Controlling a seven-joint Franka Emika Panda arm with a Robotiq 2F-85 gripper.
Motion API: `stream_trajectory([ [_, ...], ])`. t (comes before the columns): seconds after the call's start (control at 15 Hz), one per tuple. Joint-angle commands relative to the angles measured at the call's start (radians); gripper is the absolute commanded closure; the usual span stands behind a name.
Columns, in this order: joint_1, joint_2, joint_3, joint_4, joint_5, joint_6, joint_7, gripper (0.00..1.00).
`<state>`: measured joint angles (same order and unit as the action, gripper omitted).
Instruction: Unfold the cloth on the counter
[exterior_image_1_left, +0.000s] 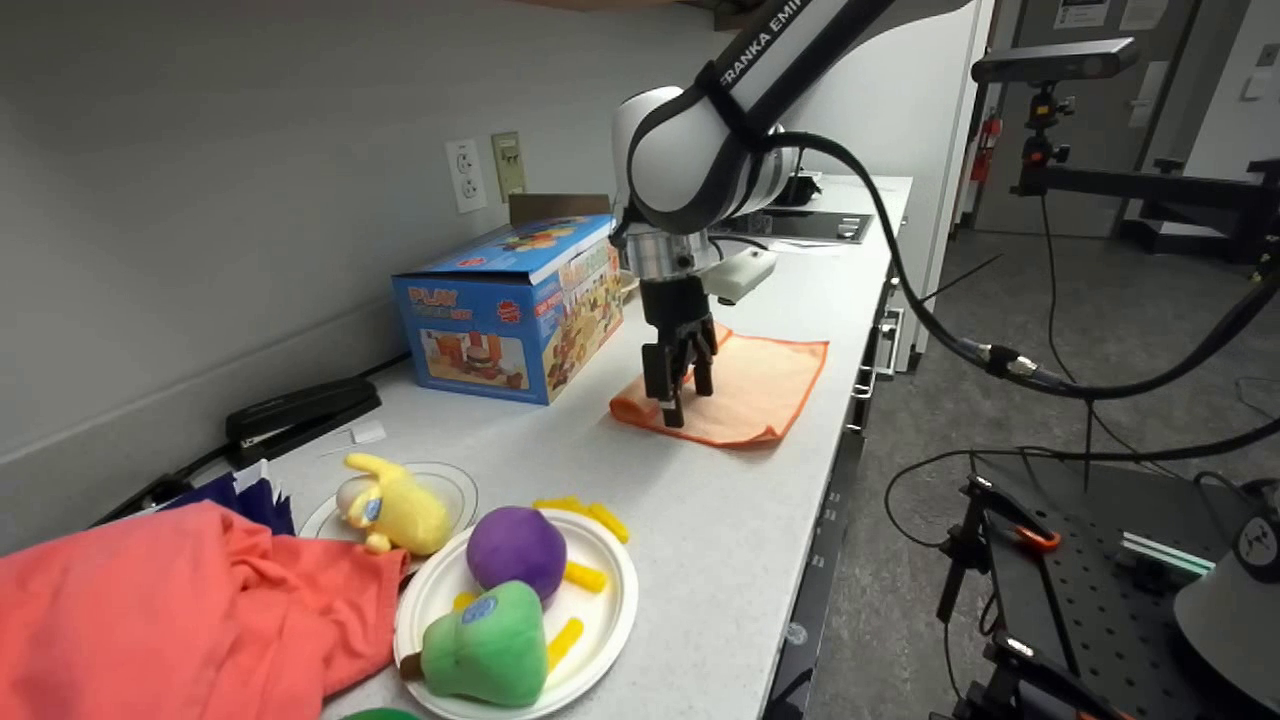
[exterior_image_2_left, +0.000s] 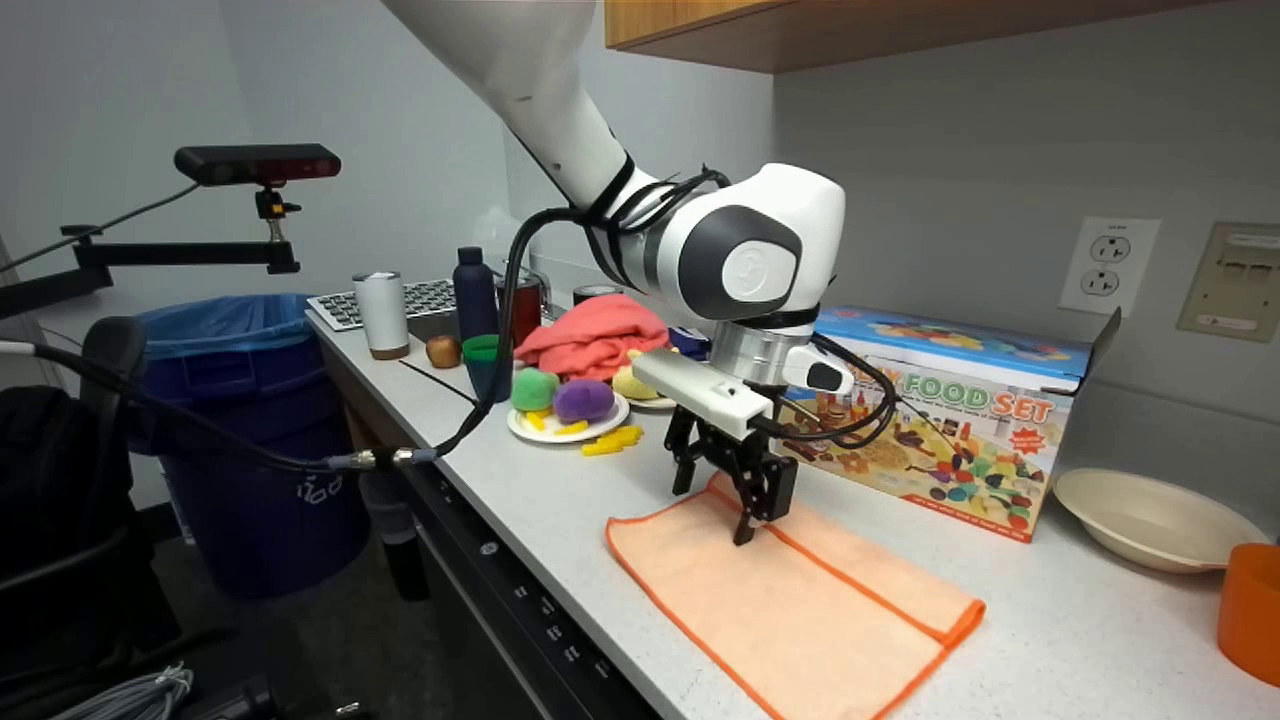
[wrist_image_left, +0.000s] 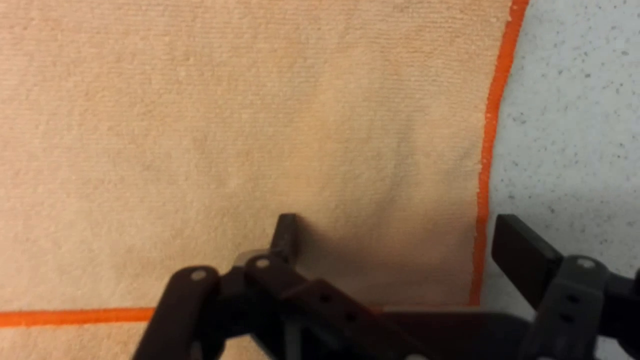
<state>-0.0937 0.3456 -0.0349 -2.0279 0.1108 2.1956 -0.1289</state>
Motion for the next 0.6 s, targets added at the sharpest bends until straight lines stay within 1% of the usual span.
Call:
stream_trajectory([
  [0.0, -0.018, 0.052, -0.001, 0.083, 0.032, -0.046, 0.015, 0.00],
  [0.53, -0.011, 0.092, -0.024, 0.143, 0.004, -0.034, 0.099, 0.00],
])
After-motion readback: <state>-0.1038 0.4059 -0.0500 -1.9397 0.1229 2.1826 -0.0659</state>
